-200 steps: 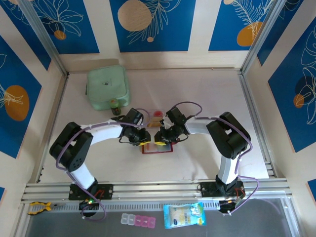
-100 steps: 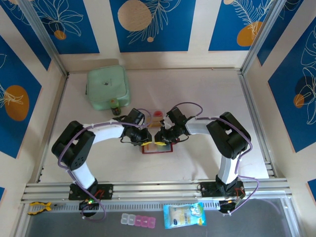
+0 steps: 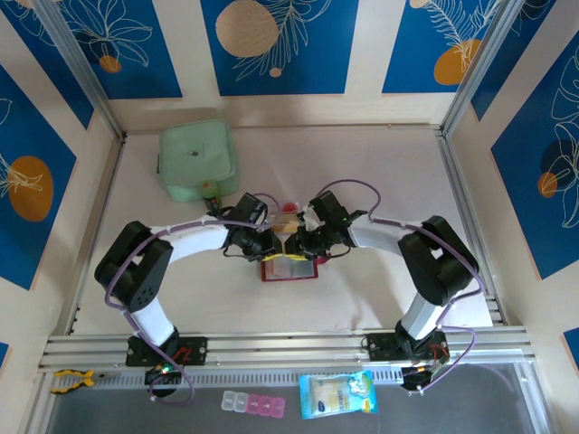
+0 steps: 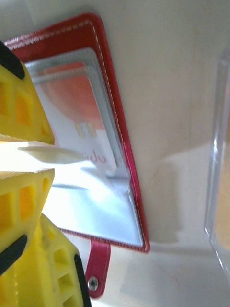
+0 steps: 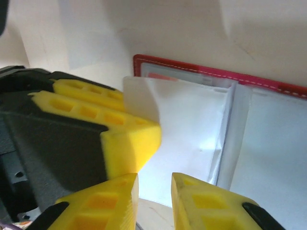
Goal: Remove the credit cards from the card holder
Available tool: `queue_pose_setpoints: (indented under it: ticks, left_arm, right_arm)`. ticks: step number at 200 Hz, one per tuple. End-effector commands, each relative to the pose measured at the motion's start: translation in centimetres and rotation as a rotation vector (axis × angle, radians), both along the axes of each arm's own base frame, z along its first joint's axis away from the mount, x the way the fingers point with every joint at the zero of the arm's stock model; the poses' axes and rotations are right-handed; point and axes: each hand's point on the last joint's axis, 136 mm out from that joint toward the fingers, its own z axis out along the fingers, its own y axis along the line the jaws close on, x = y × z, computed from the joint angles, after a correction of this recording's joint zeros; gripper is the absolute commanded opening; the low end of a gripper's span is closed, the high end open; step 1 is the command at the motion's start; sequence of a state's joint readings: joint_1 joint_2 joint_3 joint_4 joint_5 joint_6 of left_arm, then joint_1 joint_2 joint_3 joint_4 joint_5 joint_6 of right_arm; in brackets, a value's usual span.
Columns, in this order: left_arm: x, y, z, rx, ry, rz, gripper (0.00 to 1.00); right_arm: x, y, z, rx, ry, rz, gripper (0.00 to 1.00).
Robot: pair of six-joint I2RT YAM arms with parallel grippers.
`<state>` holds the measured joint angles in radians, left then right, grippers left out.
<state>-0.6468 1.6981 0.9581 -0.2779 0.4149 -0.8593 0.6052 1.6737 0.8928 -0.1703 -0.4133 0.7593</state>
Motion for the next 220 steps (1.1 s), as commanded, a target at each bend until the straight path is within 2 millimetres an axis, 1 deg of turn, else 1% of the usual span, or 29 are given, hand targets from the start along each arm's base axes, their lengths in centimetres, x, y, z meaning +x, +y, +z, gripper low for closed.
queue_pose_setpoints:
  ticks: [1, 26, 39, 64, 82, 93, 116, 125, 176, 207, 220]
  left_arm:
    - [-0.3, -1.2, 2.0, -0.045, 0.001, -0.035, 0.22]
    - [-0.4, -2.1, 2.6, -0.061, 0.000, -0.055, 0.25]
    - [-0.4, -2.7, 2.8, -0.068, 0.001, -0.067, 0.28]
    - [-0.4, -3.6, 2.9, -0.073, 0.004, -0.088, 0.34]
    - [-0.4, -4.2, 2.7, -0.076, 0.010, -0.101, 0.35]
    - [-0.4, -4.5, 2.6, -0.077, 0.013, -0.108, 0.35]
    - [-0.4, -5.1, 2.2, -0.076, 0.021, -0.115, 0.30]
    - [-0.4, -5.3, 2.0, -0.075, 0.025, -0.115, 0.29]
    - [-0.2, -6.4, 1.1, -0.072, 0.045, -0.130, 0.25]
    - [-0.1, -6.8, 0.6, -0.072, 0.055, -0.133, 0.24]
    - [-0.1, -7.1, 0.7, -0.076, 0.056, -0.138, 0.25]
  right_arm:
    - [0.4, -1.1, 1.3, -0.025, -0.024, -0.027, 0.26]
    - [0.9, -2.2, 2.7, -0.040, -0.060, -0.060, 0.26]
    - [1.1, -3.0, 3.2, -0.052, -0.080, -0.079, 0.26]
    - [1.5, -4.6, 3.9, -0.067, -0.098, -0.119, 0.26]
    - [1.7, -5.6, 4.1, -0.064, -0.095, -0.143, 0.26]
    - [1.6, -6.1, 4.3, -0.062, -0.095, -0.155, 0.27]
    - [1.4, -6.9, 4.5, -0.060, -0.098, -0.173, 0.27]
    - [1.3, -7.1, 4.5, -0.062, -0.100, -0.178, 0.27]
    - [0.7, -8.1, 3.9, -0.073, -0.086, -0.197, 0.27]
    - [0.4, -8.3, 3.8, -0.077, -0.081, -0.200, 0.27]
    - [0.3, -8.4, 3.7, -0.077, -0.081, -0.200, 0.28]
